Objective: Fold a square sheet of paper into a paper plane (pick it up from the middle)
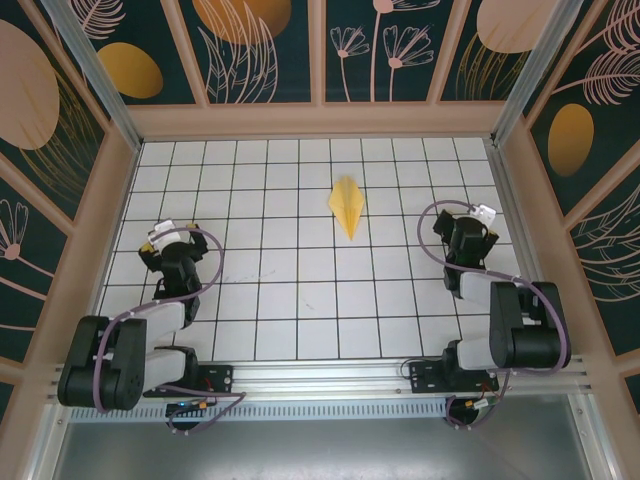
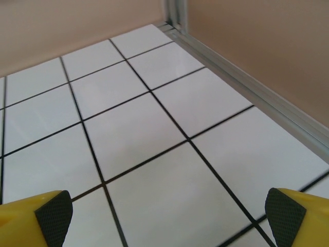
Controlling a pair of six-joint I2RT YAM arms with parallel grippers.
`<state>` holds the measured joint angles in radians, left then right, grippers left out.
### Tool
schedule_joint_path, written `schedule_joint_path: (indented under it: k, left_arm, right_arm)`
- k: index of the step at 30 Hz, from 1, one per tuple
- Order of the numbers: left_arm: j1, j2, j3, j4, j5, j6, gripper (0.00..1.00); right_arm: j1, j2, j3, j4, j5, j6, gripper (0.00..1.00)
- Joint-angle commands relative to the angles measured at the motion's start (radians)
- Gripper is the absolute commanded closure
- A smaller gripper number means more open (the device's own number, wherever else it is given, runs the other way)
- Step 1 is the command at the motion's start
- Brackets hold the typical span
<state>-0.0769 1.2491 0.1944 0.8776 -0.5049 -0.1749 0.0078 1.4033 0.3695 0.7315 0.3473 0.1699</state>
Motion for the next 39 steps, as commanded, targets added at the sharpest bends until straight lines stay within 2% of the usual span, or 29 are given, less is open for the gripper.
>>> schedule_joint_path:
  k: [1,8,13,17,19,21,31,39]
  left_arm:
    - [0.026,0.045,-0.002,0.218,0.135,0.061,0.01]
    - [0.063,0.149,0.051,0.286,0.283,0.058,0.02]
    - [0.071,0.250,0.064,0.367,0.308,0.067,0.02]
    - [0.072,0.251,0.057,0.377,0.329,0.070,0.01]
    - [0.074,0.262,0.043,0.410,0.337,0.074,0.01]
    - [0.073,0.295,0.011,0.508,0.344,0.081,0.02]
    - [0.072,0.289,0.004,0.509,0.327,0.077,0.01]
    - [0.073,0.292,0.019,0.481,0.397,0.104,0.01]
  right_arm:
    - [0.013,0.037,-0.020,0.198,-0.095,-0.097,0.01]
    - [0.020,0.088,-0.079,0.380,-0.180,-0.164,0.01]
    - [0.006,0.093,-0.096,0.414,-0.239,-0.170,0.01]
    - [-0.015,0.103,-0.119,0.457,-0.289,-0.160,0.01]
    - [-0.020,0.142,-0.148,0.543,-0.306,-0.160,0.01]
    - [-0.021,0.139,-0.150,0.541,-0.308,-0.161,0.01]
    - [-0.032,0.139,-0.139,0.520,-0.328,-0.153,0.01]
    - [-0.032,0.139,-0.139,0.520,-0.328,-0.152,0.01]
